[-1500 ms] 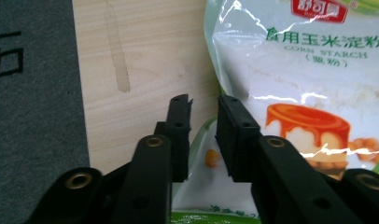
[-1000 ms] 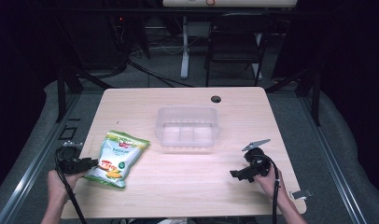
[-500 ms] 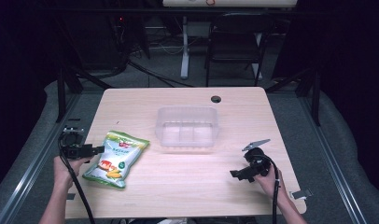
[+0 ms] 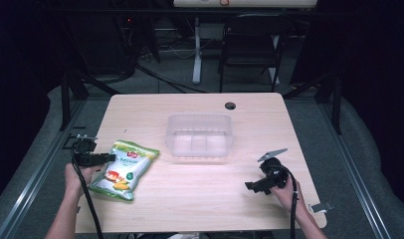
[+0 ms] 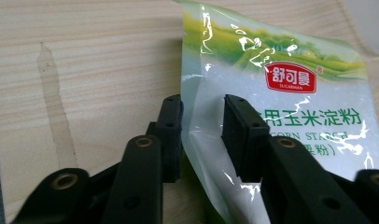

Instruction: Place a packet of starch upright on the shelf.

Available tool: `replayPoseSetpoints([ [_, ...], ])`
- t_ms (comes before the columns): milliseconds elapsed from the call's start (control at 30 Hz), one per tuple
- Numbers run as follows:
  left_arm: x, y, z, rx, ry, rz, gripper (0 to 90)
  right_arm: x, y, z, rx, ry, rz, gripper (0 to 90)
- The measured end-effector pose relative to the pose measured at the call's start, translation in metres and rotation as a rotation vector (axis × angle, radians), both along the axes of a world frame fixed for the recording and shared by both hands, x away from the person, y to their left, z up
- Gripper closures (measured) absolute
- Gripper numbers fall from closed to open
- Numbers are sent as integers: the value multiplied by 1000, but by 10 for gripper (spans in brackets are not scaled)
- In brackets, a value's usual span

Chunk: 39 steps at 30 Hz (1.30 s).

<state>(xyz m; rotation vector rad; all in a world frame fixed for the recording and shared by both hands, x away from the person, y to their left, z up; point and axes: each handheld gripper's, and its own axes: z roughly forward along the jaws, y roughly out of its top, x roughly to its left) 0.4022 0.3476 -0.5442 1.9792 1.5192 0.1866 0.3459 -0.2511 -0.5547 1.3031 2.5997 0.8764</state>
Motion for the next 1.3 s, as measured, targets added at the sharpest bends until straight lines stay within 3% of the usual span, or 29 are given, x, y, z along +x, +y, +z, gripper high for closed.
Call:
replayPoseSetpoints([
  [200, -5, 4, 1, -16, -10, 23, 833, -1, 0, 0, -1, -11, -9, 46],
  [500, -18, 5, 3, 5, -11, 31, 894, -1, -1, 1, -9, -9, -12, 46],
  [700, -27, 7, 4, 0, -4, 36, 900, -1, -1, 1, -9, -7, -13, 46],
  [900, -36, 7, 6, 1, 29, 35, 900, -1, -1, 1, -3, -8, -13, 46],
  [1033, -44, 10, 6, -28, 64, 74, 900, 0, 0, 1, -5, -8, -12, 47],
  [1233, -46, 10, 6, -23, 54, 76, 894, 1, 1, 1, -12, -9, -5, 47],
  [1300, -44, 11, 7, -20, 54, 68, 853, 1, 1, 1, -12, -12, -2, 47],
])
